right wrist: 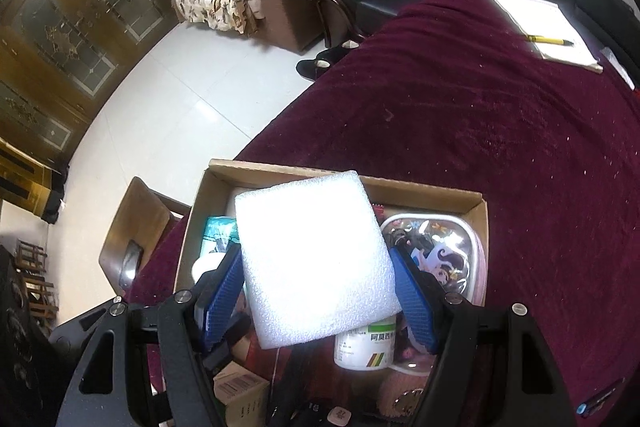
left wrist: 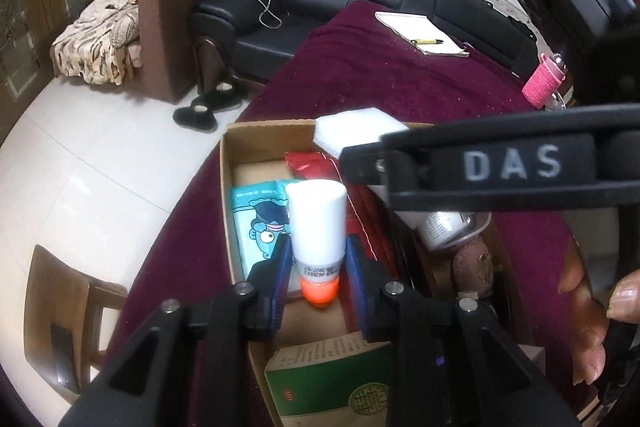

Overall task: Organize objects
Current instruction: 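Carry the glue bottle and foam square into the cardboard box and release both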

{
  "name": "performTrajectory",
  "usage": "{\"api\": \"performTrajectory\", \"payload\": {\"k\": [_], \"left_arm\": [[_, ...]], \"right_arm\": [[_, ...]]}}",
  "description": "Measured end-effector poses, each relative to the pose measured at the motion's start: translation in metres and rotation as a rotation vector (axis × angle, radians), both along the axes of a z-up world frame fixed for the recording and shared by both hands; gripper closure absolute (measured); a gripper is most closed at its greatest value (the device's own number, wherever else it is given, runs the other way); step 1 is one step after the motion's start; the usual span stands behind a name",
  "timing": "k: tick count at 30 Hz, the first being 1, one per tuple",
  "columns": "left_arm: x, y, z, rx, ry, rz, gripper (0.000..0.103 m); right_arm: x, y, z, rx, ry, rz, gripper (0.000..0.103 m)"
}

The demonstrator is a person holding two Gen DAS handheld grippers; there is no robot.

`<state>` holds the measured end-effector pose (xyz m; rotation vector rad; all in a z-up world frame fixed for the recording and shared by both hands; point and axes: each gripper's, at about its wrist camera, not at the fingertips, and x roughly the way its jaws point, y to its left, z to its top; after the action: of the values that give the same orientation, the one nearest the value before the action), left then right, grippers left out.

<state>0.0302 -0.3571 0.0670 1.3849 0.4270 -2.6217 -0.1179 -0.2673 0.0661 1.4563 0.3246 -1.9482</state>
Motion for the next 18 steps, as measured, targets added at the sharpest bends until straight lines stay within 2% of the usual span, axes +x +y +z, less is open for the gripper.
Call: {"api": "performTrajectory", "payload": {"k": [7, 18], "left_arm": [[0.002, 0.004, 0.000, -0.020, 0.005, 0.002, 0.075], [0.001, 0.011, 0.006, -0.052, 0.022, -0.009, 0.063]], "right_arm": [[-0.001, -0.001, -0.001, 0.004, 0.016, 0.010, 0.025], [0.001, 0.004, 0.003, -0.007, -0.001, 0.005, 0.024]]}}
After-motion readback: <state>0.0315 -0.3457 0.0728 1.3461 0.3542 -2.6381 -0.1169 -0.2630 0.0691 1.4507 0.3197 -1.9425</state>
